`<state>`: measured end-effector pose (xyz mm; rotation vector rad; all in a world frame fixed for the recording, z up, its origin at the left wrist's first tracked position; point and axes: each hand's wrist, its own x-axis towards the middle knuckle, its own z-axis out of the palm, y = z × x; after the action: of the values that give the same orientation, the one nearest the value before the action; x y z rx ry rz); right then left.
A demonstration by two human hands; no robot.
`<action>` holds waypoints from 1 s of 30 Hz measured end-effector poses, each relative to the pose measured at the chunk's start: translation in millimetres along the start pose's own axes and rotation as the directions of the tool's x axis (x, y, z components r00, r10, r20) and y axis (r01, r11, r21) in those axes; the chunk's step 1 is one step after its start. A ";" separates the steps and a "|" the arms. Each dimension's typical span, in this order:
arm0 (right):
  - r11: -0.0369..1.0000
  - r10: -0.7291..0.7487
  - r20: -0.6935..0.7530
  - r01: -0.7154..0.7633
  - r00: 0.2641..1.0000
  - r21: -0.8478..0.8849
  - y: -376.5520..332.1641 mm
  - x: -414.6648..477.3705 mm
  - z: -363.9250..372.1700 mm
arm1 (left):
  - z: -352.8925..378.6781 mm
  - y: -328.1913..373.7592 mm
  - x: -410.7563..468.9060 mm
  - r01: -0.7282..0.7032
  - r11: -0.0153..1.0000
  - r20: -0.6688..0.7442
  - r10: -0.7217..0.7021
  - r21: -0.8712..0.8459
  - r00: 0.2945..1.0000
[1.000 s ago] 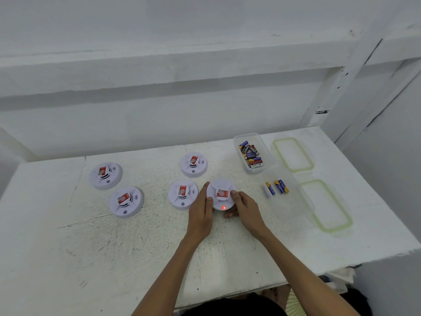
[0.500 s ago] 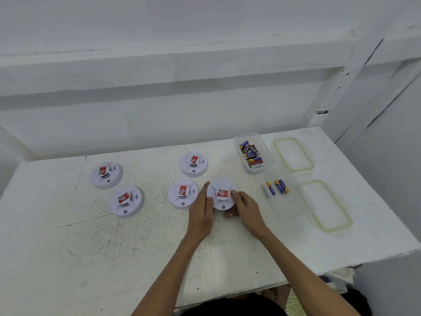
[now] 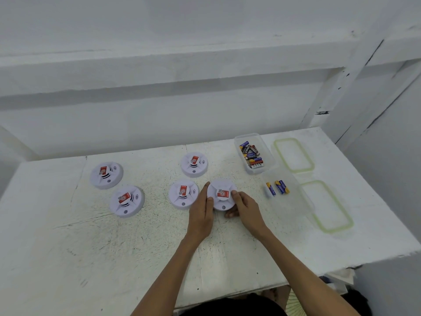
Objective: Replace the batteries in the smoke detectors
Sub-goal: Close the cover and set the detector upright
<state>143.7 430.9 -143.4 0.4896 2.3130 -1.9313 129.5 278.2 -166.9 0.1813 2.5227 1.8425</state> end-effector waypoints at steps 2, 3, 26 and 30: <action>1.000 0.008 0.002 -0.008 1.000 0.006 -0.5 0.7 0.5 | -0.5 1.2 0.2 0.010 1.000 -0.002 -0.010 -0.011 1.000; 1.000 0.011 0.007 -0.011 1.000 0.011 -0.8 0.7 0.3 | -1.4 2.1 0.7 0.020 1.000 0.008 -0.020 -0.023 1.000; 0.993 -0.097 0.167 0.107 0.981 -0.052 -124.2 71.5 107.2 | -136.4 21.7 84.6 0.061 0.987 -0.289 -0.102 -0.150 0.952; 1.000 -0.021 0.223 0.024 0.975 -0.009 -131.9 91.7 146.0 | -169.1 11.2 95.2 0.159 0.979 -0.248 -0.187 -0.132 0.950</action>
<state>-2.1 286.6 -72.6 0.2323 2.1959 -1.8726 22.7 130.7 -98.9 -0.2943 2.4845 2.0441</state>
